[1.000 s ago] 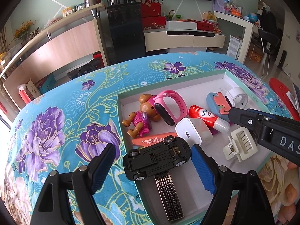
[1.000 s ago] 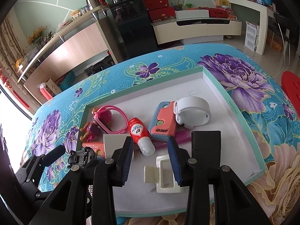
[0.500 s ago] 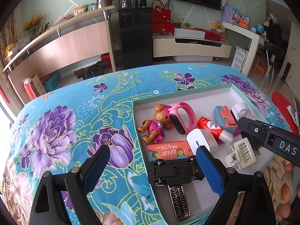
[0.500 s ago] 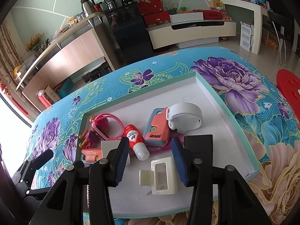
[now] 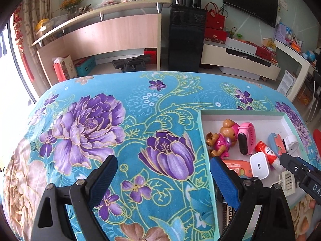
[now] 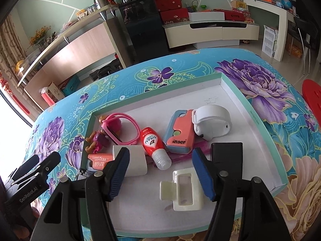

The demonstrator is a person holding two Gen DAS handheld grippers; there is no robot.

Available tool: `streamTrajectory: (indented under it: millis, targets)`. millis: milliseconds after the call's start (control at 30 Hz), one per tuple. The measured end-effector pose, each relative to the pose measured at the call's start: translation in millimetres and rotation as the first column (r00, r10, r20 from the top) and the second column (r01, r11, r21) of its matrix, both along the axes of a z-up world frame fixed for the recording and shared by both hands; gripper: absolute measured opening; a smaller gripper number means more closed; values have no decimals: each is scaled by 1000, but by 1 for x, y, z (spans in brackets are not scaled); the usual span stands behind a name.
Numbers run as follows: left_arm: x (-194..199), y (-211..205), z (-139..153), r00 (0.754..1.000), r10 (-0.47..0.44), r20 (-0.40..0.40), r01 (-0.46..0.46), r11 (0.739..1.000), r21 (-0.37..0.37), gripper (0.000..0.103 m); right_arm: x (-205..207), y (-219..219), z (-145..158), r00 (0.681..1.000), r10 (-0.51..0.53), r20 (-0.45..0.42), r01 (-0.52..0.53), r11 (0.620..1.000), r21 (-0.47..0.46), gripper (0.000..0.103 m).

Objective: Organize rigid objects
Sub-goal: 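Open the left tool to leave the black car in the tray and withdraw both tools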

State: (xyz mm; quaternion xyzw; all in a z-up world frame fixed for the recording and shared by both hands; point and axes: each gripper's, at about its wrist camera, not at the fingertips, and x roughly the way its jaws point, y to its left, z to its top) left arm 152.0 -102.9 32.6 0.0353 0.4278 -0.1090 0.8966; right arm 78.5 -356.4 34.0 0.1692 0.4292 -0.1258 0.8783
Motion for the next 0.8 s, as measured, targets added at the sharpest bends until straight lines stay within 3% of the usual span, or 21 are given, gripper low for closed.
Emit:
streamTrajectory:
  millis: [67, 133, 167, 300, 400, 800]
  targets:
    - [2, 4, -3, 1000, 19, -11, -19, 1000, -2, 95, 2, 4, -1, 1000, 14, -4, -14, 1000, -2, 68]
    - [4, 7, -4, 999, 37, -16, -37, 999, -9, 97, 5, 7, -3, 1000, 20, -15, -20, 1000, -15, 76]
    - [4, 9, -5, 999, 45, -18, -45, 999, -10, 103, 6, 9, -4, 1000, 21, -18, -22, 999, -23, 76]
    - [7, 15, -8, 997, 78, -15, -78, 997, -5, 103, 8, 12, -5, 999, 29, -23, -30, 999, -39, 78]
    - [9, 19, -11, 994, 109, -8, -109, 994, 4, 103, 9, 13, -4, 1000, 21, -18, -22, 998, -56, 96]
    - [9, 27, -11, 989, 150, -2, -150, 989, -2, 103, 11, 23, 1, 999, 49, 8, -48, 993, -106, 96]
